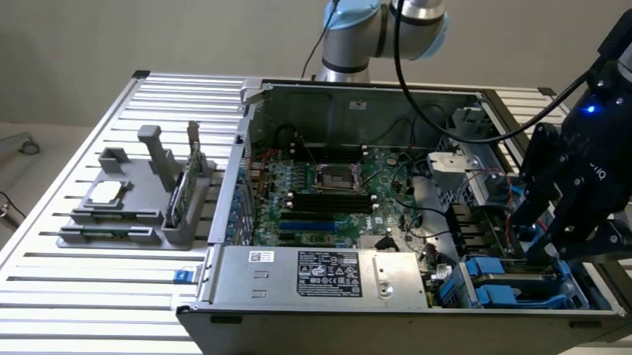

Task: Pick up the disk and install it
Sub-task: 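Insert the second disk wire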

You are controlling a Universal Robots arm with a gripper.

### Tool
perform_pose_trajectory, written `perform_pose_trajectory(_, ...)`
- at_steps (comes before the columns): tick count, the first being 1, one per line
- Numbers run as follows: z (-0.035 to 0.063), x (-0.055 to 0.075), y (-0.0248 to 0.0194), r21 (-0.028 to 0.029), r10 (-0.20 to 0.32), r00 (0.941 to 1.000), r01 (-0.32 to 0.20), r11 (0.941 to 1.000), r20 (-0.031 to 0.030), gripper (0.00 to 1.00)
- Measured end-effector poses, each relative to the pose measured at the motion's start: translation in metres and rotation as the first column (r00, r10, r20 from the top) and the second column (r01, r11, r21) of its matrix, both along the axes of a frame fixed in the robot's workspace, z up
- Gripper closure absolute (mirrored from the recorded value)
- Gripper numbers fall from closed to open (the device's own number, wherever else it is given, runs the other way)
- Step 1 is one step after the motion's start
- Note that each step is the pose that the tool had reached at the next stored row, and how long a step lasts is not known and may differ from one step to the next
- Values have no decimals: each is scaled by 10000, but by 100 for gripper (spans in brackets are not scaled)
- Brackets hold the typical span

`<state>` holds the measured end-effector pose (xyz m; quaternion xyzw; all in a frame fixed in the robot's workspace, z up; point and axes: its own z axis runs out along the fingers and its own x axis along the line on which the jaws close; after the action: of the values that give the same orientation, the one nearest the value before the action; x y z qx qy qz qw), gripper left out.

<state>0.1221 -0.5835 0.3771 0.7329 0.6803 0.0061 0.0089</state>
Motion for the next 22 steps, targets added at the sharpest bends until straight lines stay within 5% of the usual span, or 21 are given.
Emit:
perform_pose_trajectory(3,-5,-15,10,1,1,9999,-1,10000,124,52)
perform_pose_trajectory(7,-26,-49,40,0,0,9992,0,10000,395,52)
perform_pose_trajectory(10,-33,-89,59,0,0,9987,0,10000,502,52)
perform_pose_trajectory(22,-104,-130,74,-17,2,9977,-1,10000,680,52)
